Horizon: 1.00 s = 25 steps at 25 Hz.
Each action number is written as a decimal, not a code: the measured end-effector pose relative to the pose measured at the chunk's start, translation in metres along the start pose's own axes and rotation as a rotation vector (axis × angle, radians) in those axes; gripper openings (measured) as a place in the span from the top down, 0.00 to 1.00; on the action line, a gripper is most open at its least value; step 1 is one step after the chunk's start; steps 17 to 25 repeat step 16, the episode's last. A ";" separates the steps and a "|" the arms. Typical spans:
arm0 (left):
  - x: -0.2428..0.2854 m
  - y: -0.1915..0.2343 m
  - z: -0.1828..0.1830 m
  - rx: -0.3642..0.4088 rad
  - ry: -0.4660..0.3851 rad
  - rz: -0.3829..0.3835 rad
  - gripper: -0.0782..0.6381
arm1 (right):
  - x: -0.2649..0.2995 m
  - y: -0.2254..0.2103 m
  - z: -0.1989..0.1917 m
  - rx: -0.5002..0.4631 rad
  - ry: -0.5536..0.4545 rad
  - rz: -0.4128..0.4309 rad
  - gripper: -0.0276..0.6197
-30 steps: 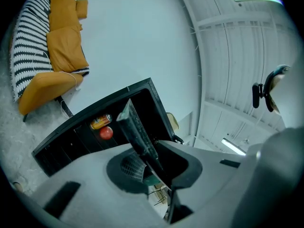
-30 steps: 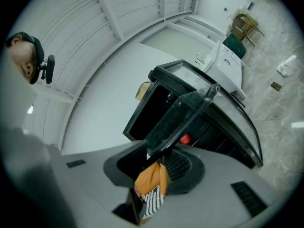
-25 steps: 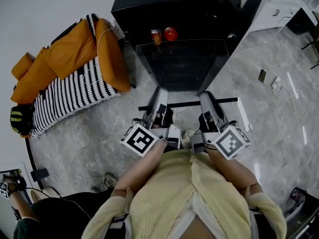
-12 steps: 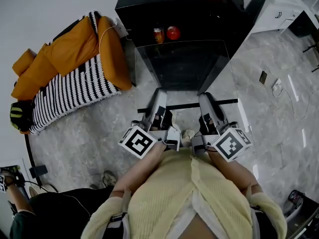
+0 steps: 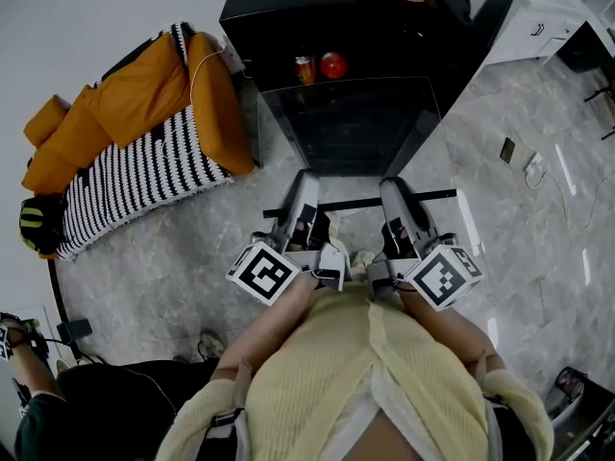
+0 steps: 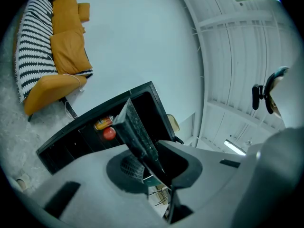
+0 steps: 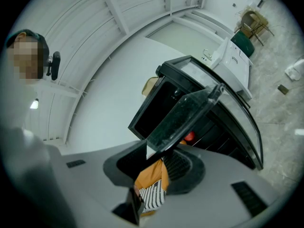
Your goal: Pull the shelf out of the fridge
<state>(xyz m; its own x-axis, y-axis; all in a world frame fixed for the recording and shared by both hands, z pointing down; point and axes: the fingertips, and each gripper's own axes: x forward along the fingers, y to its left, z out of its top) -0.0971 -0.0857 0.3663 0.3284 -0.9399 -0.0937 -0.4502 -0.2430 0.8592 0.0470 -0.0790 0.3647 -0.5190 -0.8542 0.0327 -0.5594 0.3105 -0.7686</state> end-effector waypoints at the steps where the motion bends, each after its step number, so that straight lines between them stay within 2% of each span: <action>1: 0.000 0.000 0.000 0.000 0.000 0.001 0.78 | 0.000 0.000 0.000 -0.001 0.000 0.000 0.79; 25: 0.001 0.000 0.000 0.002 0.002 0.004 0.78 | 0.002 -0.002 0.000 0.007 0.006 -0.003 0.79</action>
